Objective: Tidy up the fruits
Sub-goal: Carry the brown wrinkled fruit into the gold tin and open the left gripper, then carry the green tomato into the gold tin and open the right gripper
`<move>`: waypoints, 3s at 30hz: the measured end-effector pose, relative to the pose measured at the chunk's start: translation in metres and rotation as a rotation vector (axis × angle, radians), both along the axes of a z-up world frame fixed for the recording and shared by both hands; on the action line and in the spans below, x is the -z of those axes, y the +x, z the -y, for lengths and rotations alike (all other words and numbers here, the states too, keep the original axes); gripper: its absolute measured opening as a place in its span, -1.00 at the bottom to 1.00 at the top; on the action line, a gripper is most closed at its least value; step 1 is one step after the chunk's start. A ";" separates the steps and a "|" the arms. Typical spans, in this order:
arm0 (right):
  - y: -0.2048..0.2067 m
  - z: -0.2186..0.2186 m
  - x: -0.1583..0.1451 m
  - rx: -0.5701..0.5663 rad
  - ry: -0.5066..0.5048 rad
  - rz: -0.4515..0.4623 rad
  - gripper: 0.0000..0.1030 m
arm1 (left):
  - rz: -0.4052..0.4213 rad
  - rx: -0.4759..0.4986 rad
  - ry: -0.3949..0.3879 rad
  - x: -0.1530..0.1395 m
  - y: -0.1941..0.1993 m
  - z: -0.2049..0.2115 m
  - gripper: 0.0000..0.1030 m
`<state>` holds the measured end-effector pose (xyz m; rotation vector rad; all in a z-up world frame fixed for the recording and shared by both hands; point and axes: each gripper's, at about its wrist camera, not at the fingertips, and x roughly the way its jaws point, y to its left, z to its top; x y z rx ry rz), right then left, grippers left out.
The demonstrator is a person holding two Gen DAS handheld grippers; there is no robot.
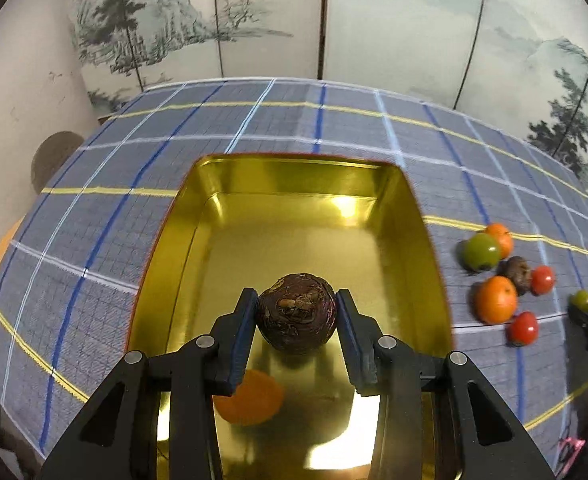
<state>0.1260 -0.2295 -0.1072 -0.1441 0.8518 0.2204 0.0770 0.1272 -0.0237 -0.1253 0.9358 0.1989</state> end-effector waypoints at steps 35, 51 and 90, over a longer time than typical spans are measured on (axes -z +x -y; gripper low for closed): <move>0.000 0.000 0.000 -0.002 -0.001 0.000 -0.32 | -0.119 -0.006 0.014 0.035 0.003 -0.012 -0.20; 0.000 0.000 0.000 -0.002 -0.001 0.000 -0.32 | -0.101 -0.004 0.041 0.024 -0.002 -0.008 0.04; -0.039 -0.125 -0.061 -0.283 0.146 0.046 -0.37 | 0.096 -0.122 0.032 -0.030 -0.093 -0.039 0.44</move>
